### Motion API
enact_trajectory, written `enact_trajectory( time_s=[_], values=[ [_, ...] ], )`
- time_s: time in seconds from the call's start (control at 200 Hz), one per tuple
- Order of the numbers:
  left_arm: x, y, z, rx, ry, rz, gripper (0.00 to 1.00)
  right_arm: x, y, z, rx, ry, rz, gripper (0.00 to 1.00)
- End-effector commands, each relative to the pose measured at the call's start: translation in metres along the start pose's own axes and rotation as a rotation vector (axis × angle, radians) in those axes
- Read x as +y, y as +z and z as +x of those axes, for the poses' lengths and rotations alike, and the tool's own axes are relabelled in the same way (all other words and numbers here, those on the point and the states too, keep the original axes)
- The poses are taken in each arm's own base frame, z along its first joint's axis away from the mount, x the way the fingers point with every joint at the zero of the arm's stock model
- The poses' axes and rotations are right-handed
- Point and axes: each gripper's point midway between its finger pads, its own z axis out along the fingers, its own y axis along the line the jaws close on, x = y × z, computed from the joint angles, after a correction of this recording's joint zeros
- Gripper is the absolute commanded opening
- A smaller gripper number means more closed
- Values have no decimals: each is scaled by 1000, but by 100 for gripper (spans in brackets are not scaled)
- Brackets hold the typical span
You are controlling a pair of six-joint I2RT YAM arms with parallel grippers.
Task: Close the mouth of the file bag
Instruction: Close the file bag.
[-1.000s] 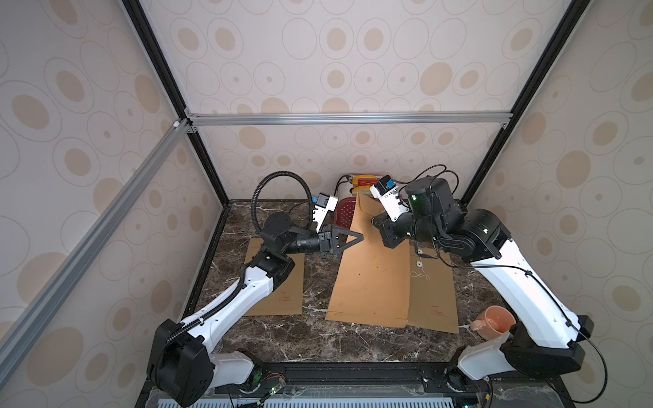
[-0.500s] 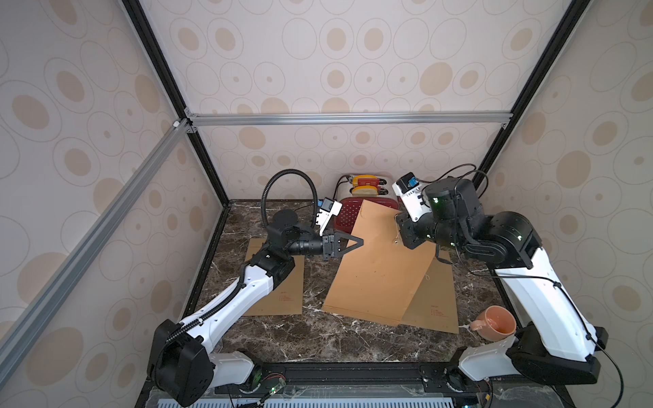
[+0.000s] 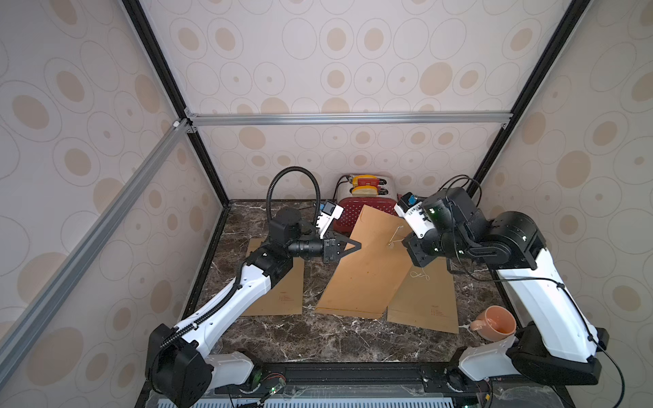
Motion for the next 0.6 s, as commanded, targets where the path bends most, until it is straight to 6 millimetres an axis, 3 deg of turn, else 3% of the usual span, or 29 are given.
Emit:
enact_trajectory(
  time_s=[0.0, 0.225, 0.596],
  values=[
    [-26, -7, -17, -29, 108, 25, 0, 6, -6, 11, 54, 84, -43, 0],
    [-34, -7, -16, -27, 126, 44, 0, 28, 0, -2, -40, 216, -175, 0],
    [-44, -3, -11, -13, 139, 84, 0, 24, 8, -25, -209, 304, -179, 0]
  ],
)
